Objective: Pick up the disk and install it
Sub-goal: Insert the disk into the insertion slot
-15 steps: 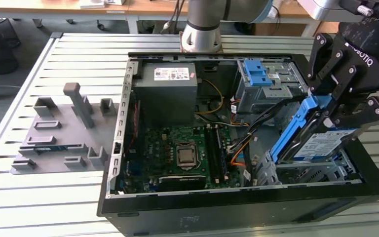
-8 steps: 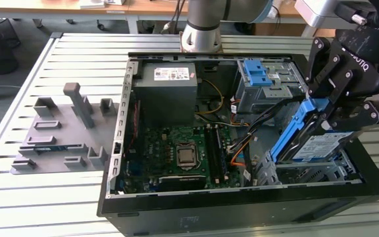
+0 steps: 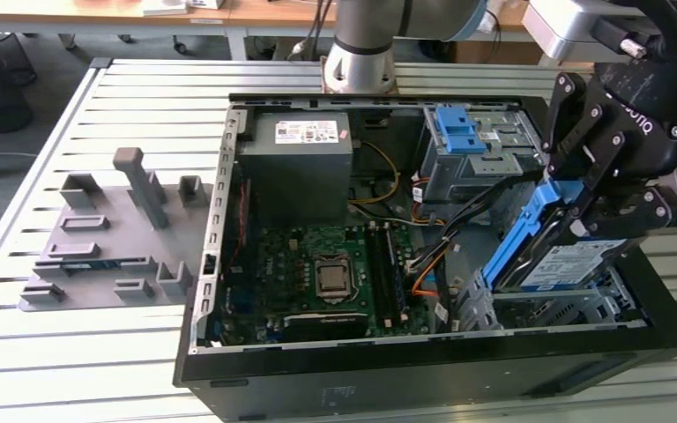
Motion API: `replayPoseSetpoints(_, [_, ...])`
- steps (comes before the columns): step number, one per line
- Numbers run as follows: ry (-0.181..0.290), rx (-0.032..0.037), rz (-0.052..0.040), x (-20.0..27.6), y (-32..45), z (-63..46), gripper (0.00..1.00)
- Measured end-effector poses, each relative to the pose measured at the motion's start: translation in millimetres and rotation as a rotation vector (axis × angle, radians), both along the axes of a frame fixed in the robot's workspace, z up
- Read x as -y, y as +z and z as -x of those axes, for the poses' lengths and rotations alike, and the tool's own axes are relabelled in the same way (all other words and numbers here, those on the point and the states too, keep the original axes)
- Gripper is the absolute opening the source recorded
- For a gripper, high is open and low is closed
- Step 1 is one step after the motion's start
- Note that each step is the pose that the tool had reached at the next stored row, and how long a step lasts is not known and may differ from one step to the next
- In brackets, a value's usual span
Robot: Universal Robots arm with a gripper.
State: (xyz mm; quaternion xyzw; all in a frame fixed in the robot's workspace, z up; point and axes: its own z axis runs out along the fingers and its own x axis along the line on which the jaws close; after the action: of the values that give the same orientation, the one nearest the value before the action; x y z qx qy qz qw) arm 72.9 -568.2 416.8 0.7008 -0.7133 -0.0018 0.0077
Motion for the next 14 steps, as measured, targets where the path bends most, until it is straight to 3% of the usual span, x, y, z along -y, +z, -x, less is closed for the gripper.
replayPoseSetpoints(14, [0.000,-0.0003,-0.0002,0.0,-4.1,-0.1,0.36])
